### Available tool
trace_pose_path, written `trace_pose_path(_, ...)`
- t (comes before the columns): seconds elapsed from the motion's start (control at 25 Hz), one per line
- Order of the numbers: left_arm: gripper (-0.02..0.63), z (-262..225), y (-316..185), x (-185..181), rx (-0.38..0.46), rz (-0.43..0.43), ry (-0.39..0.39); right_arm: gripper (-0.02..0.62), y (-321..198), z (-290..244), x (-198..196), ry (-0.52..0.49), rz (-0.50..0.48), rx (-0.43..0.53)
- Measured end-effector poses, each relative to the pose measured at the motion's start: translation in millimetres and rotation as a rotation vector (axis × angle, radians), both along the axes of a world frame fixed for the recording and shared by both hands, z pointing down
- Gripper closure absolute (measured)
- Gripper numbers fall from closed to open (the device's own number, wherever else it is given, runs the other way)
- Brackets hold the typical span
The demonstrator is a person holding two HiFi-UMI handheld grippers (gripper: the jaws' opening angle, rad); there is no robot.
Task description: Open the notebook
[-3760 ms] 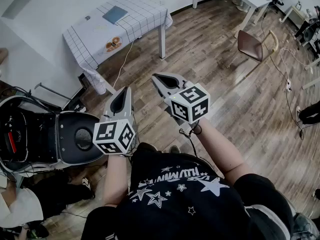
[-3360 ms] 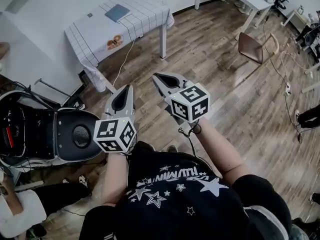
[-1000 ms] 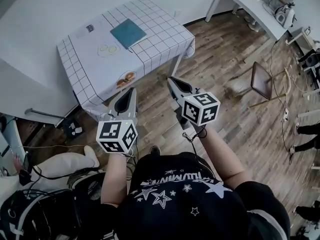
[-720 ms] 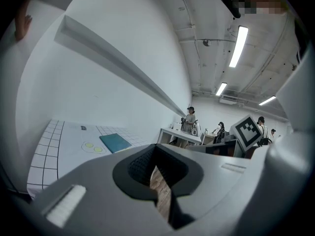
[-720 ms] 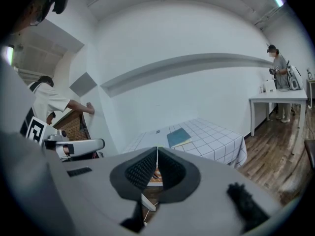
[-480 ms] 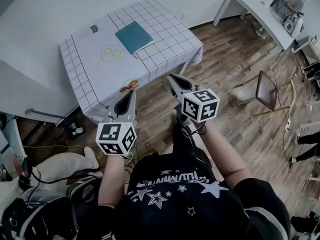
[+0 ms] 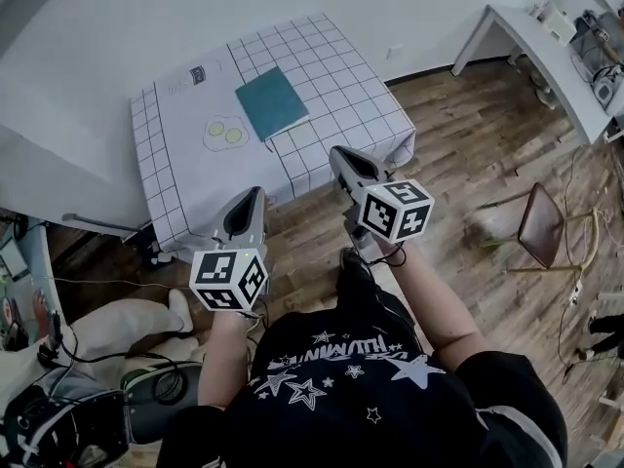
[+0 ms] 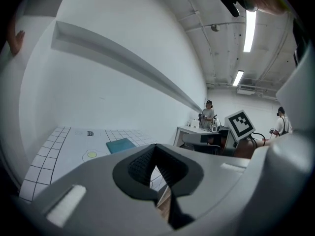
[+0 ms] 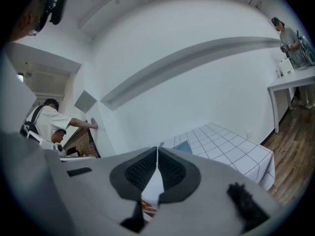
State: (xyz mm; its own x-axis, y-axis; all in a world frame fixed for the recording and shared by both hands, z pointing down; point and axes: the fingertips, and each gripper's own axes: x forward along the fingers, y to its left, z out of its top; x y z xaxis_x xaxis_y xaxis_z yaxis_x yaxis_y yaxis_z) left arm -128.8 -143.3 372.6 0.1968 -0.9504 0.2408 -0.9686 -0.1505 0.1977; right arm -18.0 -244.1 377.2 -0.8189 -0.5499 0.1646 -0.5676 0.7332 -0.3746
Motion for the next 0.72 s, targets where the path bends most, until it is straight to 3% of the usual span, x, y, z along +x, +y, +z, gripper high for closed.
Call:
trace_pose_path(0.32, 0.597, 3.0, -67.0, 29.5, -0.039, -0.082, -0.026, 0.578, -93.8, 3.7, 33.5, 0.043, -0.027, -0.003)
trace_pose_path(0.72, 0.597, 23.4, -113.5, 42.1, -0.075, -0.200, -0.083, 0.578, -137.9, 32.1, 28.7, 0.066, -0.170, -0.025)
